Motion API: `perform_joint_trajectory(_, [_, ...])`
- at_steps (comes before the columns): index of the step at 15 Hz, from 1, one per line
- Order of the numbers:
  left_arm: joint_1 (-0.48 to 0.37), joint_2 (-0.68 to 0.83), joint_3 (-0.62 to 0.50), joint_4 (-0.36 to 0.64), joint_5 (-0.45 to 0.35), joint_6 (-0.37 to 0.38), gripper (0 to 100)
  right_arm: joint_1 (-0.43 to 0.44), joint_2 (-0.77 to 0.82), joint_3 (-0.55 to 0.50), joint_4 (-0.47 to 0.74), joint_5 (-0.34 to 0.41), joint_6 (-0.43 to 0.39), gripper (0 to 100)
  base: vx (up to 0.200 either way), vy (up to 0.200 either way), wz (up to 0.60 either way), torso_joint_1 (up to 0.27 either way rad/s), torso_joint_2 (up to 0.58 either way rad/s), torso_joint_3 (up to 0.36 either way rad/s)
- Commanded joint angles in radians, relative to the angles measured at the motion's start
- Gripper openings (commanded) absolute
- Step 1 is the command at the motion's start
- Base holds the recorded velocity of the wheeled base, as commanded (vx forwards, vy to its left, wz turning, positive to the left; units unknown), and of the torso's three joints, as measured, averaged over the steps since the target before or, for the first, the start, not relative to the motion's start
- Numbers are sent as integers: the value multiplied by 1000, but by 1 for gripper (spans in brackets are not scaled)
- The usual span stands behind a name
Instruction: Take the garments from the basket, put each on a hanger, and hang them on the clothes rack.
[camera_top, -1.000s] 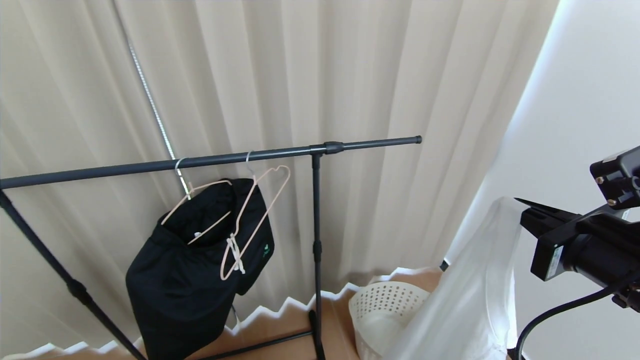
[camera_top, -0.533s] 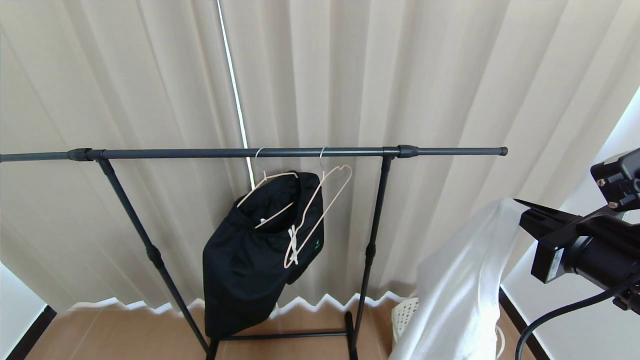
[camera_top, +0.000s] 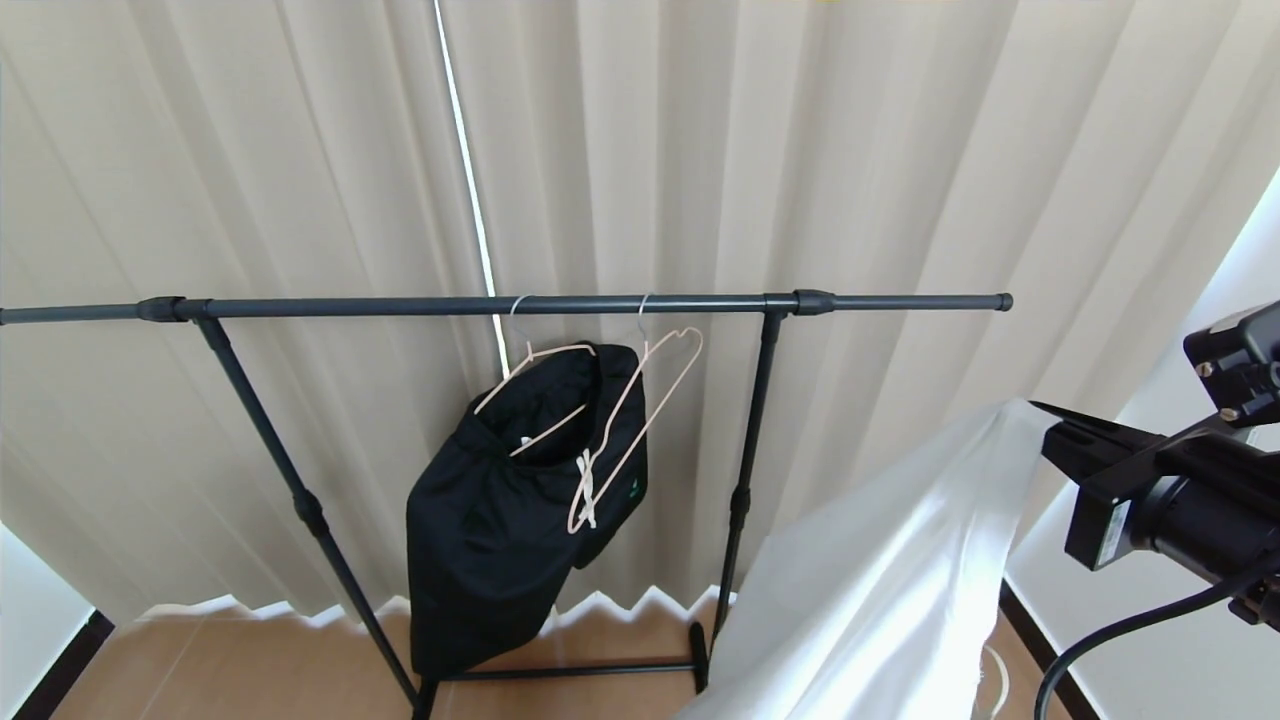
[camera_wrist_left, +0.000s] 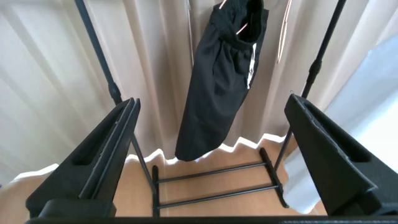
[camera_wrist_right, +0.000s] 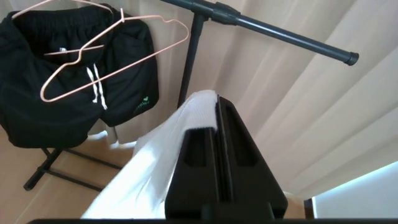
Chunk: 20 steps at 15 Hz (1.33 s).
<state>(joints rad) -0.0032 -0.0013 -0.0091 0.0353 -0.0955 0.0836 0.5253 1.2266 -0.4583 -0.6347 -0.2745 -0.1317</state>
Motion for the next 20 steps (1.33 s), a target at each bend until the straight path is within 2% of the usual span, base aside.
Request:
perform_joint_trajectory(1, [0, 1, 0, 0, -3, 2, 100, 10, 4, -5, -2, 0, -9, 0, 0, 0, 0, 0, 0, 0])
perform_joint_trajectory(2, [-1, 4, 0, 3, -10, 15, 100, 30, 11, -19, -10, 1, -39, 0, 0, 0, 0, 0, 0, 0])
perform_joint_trajectory(4, [-14, 129, -35, 40, -7, 59, 100, 65, 68, -94, -23, 1, -45, 0, 0, 0, 0, 0, 0, 0])
perform_joint_trajectory(5, [-15, 285, -147, 64, -10, 100, 100, 76, 139, -189, -7, -9, -43, 0, 0, 0, 0, 0, 0, 0])
perform_joint_trajectory(6, [-18, 449, -272, 66, -12, 77, 100, 70, 214, -270, 27, -14, -31, 0, 0, 0, 0, 0, 0, 0])
perform_joint_trajectory(7, [-18, 667, -399, 69, -9, 11, 100, 42, 275, -329, 81, -29, 32, 0, 0, 0, 0, 0, 0, 0])
perform_joint_trajectory(8, [-37, 808, -502, 95, -7, -77, 100, 42, 287, -347, 142, -46, 155, 0, 0, 0, 0, 0, 0, 0])
perform_joint_trajectory(9, [-87, 882, -578, 153, 0, -108, 100, 42, 294, -392, 210, -48, 208, 0, 0, 0, 0, 0, 0, 0])
perform_joint_trajectory(10, [-87, 882, -578, 153, 0, -108, 100, 42, 294, -392, 210, -48, 208, 0, 0, 0, 0, 0, 0, 0])
perform_joint_trajectory(11, [-230, 1009, -692, 287, 10, -208, 100, 48, 291, -474, 400, -45, 239, 0, 0, 0, 0, 0, 0, 0])
perform_joint_trajectory(12, [-360, 1103, -732, 294, 82, -289, 100, 50, 294, -542, 487, -45, 330, 0, 0, 0, 0, 0, 0, 0])
perform_joint_trajectory(13, [-445, 1181, -761, 293, 171, -328, 100, 50, 292, -580, 543, -38, 394, 0, 0, 0, 0, 0, 0, 0])
perform_joint_trajectory(14, [-520, 1251, -784, 288, 215, -346, 100, 50, 292, -619, 598, -37, 429, 0, 0, 0, 0, 0, 0, 0])
perform_joint_trajectory(17, [-627, 1380, -851, 245, 214, -346, 100, 87, 329, -665, 607, -37, 532, 0, 0, 0, 0, 0, 0, 0])
perform_joint_trajectory(20, [-696, 1506, -962, 238, 211, -346, 100, 151, 356, -669, 602, -46, 555, 0, 0, 0, 0, 0, 0, 0])
